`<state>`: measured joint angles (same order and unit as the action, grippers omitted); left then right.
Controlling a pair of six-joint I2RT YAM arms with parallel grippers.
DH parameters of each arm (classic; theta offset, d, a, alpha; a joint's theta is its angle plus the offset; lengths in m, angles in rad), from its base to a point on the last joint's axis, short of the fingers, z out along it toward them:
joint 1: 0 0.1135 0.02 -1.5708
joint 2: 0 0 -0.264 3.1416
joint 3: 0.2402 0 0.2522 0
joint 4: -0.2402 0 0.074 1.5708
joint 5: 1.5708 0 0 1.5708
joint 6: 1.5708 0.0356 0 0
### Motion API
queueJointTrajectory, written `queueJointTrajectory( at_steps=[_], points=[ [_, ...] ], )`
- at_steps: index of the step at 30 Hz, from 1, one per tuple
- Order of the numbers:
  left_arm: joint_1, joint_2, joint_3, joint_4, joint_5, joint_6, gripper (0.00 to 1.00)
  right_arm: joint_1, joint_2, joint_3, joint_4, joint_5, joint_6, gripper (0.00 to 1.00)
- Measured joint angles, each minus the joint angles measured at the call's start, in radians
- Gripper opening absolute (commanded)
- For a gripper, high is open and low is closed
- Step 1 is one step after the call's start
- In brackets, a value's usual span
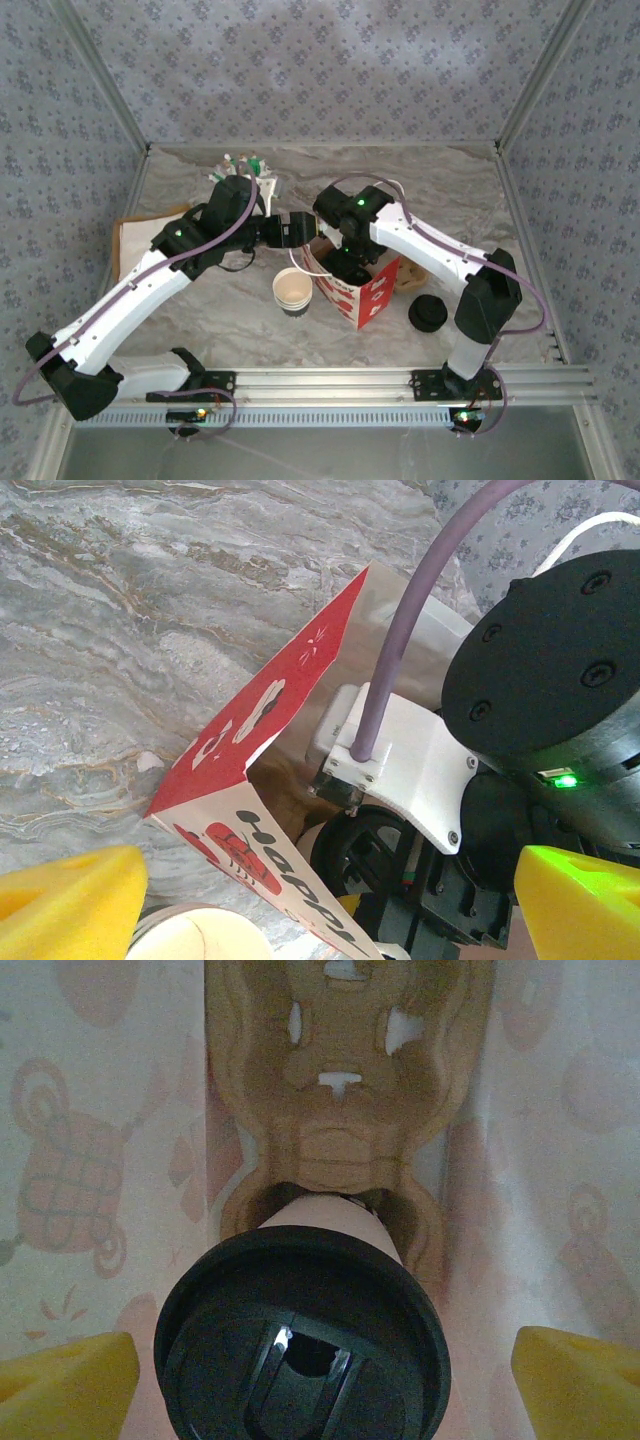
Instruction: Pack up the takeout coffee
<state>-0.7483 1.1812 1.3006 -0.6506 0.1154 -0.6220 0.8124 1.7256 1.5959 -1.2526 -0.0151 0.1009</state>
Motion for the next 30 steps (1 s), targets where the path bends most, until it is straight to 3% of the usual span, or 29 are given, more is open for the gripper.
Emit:
queueJointTrajectory(
  at_steps=[30],
  points=[
    [0.000,0.018,0.012,0.001,0.000,0.000,0.95,0.005,-0.043,0.037,-0.004,-0.001,0.000,0.98]
  ],
)
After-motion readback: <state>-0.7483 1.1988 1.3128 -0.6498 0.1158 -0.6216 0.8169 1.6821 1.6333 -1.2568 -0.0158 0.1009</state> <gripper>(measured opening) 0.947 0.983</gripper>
